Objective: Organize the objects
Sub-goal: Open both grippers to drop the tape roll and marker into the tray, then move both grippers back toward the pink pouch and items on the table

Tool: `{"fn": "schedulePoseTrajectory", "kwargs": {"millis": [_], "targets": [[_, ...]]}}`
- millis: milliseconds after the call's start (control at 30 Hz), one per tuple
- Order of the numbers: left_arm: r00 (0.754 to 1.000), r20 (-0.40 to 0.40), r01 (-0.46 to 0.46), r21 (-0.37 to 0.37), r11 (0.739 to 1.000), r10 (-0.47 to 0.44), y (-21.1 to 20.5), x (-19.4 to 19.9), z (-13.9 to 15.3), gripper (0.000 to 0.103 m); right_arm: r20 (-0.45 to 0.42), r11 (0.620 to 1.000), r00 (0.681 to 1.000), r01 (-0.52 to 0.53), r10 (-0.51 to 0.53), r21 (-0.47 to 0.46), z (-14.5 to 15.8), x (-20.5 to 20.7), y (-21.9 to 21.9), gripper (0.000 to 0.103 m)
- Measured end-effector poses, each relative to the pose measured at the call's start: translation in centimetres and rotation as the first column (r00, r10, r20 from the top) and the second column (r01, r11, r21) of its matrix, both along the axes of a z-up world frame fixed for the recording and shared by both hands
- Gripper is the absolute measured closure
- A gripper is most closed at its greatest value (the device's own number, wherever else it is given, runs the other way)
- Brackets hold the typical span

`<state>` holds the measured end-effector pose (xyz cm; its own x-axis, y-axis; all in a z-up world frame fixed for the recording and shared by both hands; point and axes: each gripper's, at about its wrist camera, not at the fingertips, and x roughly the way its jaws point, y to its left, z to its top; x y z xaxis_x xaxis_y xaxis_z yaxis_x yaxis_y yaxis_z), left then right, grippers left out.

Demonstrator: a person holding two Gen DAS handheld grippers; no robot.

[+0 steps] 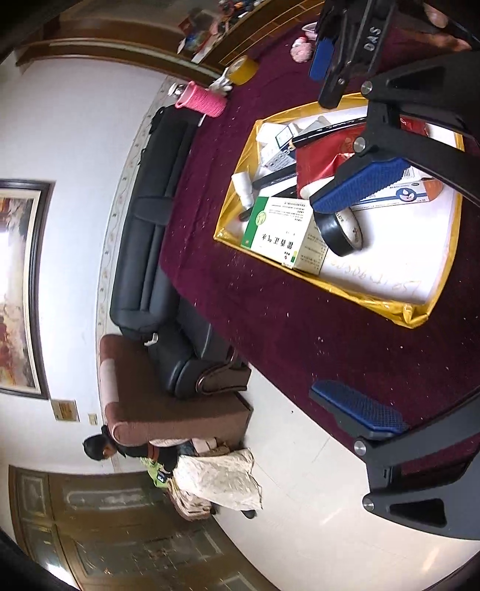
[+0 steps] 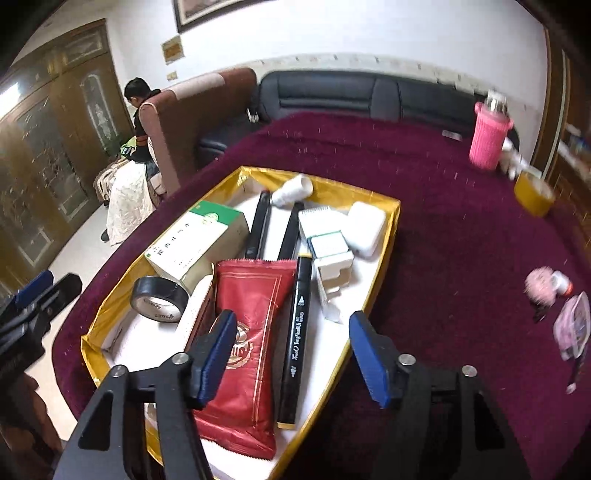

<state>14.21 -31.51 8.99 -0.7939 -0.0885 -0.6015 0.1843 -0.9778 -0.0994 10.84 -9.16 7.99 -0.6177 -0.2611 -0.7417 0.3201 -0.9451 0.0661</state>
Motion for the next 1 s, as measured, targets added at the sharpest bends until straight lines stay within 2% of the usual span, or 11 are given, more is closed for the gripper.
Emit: {"fn": "schedulePoseTrajectory", "kwargs": {"millis": [167,300,533,767,1000], "targets": [[1.0,0.006,-0.017,0.019,1.0,0.017,0.2,0.5,0.5,0.01,-0.076,0.999,0.997,0.01,-0.006,0.048,1.0,1.2,0.6,0.025],[1.0,-0.013,0.018,0.045,0.999,-0.018,1.6,1.2,1.8,0.01,-0.093,0.998,0.995,0.036,-0.031,0.058,1.3,1.6,1.8,0.024],[0.995,-0.061,0.083,-0.029,0.996,-0.084,5.7,1.9,3.8,0.006,-0.097,0.993,0.99,0.106,-0.102,0.041,1.4,1.9,5.2,0.023],[0.989,-0.017,0.142,-0.075,0.987,-0.144,9.5,1.3,3.8,0.006,-0.102,0.985,0.98,0.172,-0.169,0.012,1.5,2.6,9.0,0.022],[0.978,-0.015,0.202,-0.13,0.971,-0.206,13.4,1.4,4.6,0.006,-0.1,0.974,0.969,0.226,-0.227,-0.017,1.3,3.3,12.7,0.021]]}}
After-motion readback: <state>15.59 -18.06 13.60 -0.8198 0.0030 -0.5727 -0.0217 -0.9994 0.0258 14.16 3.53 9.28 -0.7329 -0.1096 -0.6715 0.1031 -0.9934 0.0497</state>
